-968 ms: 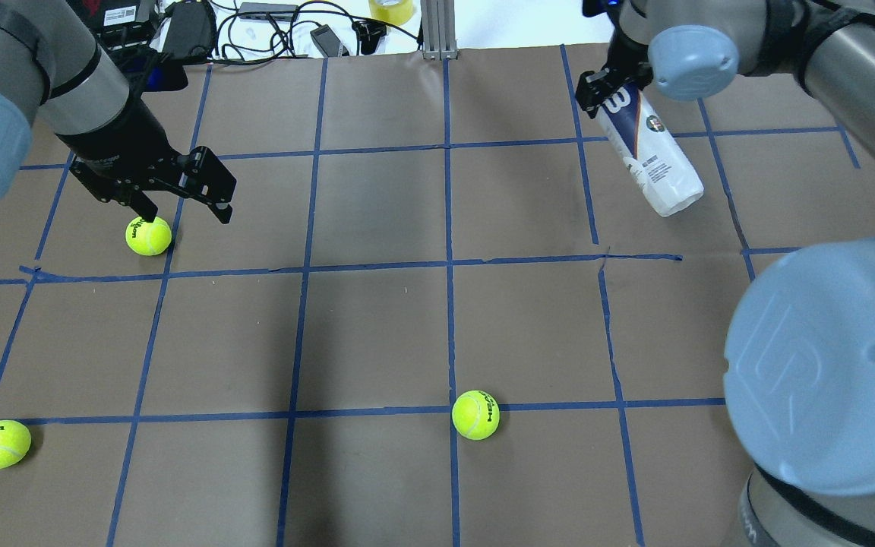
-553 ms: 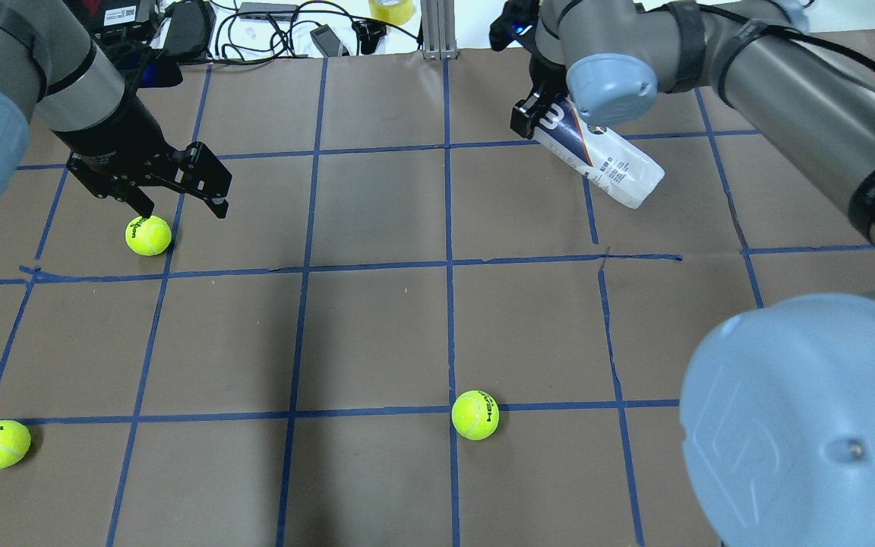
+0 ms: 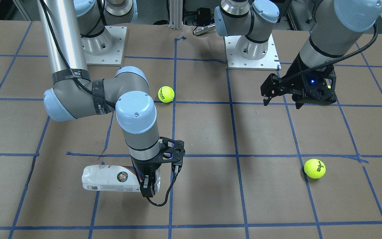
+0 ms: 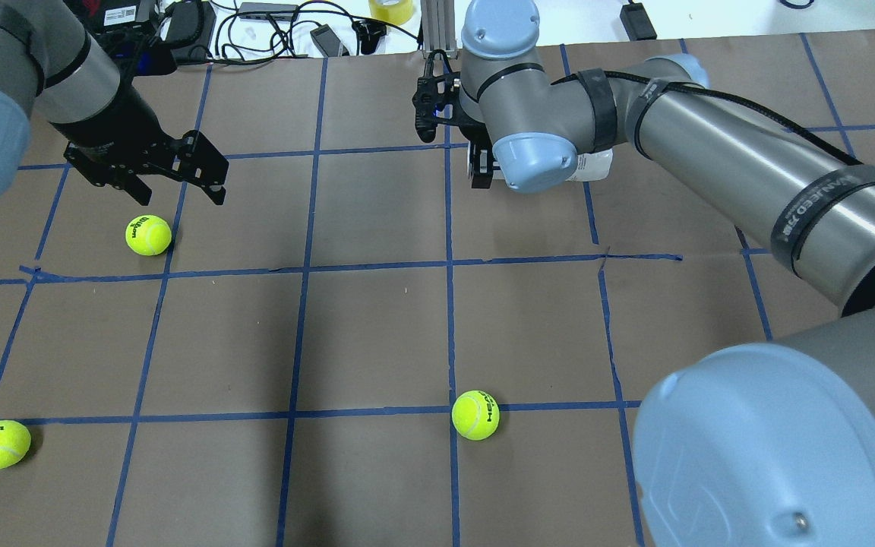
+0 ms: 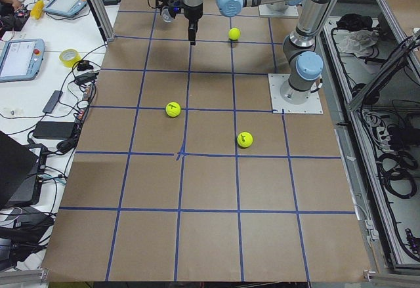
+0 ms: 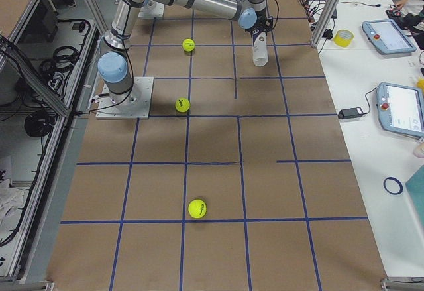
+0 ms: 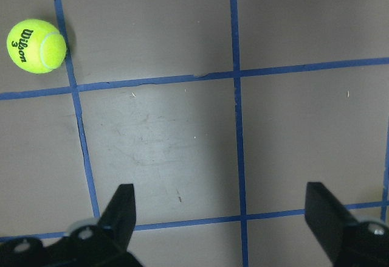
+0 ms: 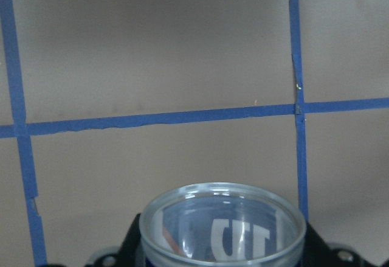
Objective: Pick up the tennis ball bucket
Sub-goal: 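Lay the can on its side and release it with the right gripper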
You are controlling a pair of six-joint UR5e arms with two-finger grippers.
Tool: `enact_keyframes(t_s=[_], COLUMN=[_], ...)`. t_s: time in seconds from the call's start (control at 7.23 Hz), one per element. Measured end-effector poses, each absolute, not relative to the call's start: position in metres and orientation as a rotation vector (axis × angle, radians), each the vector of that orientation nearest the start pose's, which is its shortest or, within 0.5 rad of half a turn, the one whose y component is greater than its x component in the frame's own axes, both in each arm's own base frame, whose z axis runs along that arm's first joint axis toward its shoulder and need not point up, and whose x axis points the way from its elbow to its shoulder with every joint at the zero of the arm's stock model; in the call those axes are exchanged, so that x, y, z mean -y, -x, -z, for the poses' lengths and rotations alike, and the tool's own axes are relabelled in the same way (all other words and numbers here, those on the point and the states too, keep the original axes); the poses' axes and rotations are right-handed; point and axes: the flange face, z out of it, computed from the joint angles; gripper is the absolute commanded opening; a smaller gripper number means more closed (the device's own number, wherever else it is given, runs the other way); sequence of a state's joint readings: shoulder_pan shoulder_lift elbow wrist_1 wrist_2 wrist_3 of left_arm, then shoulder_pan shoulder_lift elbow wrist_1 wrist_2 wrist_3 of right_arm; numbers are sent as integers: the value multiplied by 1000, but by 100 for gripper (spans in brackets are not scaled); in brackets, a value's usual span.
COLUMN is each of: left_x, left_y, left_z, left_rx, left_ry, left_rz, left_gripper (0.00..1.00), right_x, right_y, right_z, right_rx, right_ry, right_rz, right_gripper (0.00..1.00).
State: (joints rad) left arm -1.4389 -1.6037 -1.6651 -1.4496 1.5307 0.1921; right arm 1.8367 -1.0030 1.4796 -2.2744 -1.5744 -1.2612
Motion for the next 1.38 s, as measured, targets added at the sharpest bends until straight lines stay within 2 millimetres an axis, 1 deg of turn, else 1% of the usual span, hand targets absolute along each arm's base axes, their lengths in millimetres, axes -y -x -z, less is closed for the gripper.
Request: enact_keyframes(t_s=[0.14, 0.28, 0.55, 0.69, 0.83, 1.11, 1.24, 1.38], left_x=[522, 526, 530, 533, 535, 538, 538, 538], left_y=[68, 65, 59, 59, 59, 58, 58, 58], left_z=[-429, -423, -417, -412, -410, -410, -409, -409], left_rx=[-3183, -3180, -3181, -3184, -3184, -3181, -3181, -3180], left_ry=[-82, -72, -58, -56, -58, -58, -58, -58], left_rz=[-17, -32, -45, -49, -40, -20, -19, -19], left_gripper=[100, 100, 100, 100, 100, 100, 100, 100], right_x=[630, 624, 616, 613, 613, 613, 613, 613], right_y=[-315, -320, -329, -333, -335, -336, -337, -339], right_z=[-254, -245, -236, -234, -231, -222, -225, -233], right_rx=[-2308, -2281, -2272, -2286, -2295, -2310, -2314, -2311], right_ry=[2245, 2235, 2215, 2199, 2188, 2177, 2180, 2185], right_rz=[326, 329, 322, 315, 310, 287, 289, 309], right_gripper=[28, 32, 49, 86, 100, 100, 100, 100])
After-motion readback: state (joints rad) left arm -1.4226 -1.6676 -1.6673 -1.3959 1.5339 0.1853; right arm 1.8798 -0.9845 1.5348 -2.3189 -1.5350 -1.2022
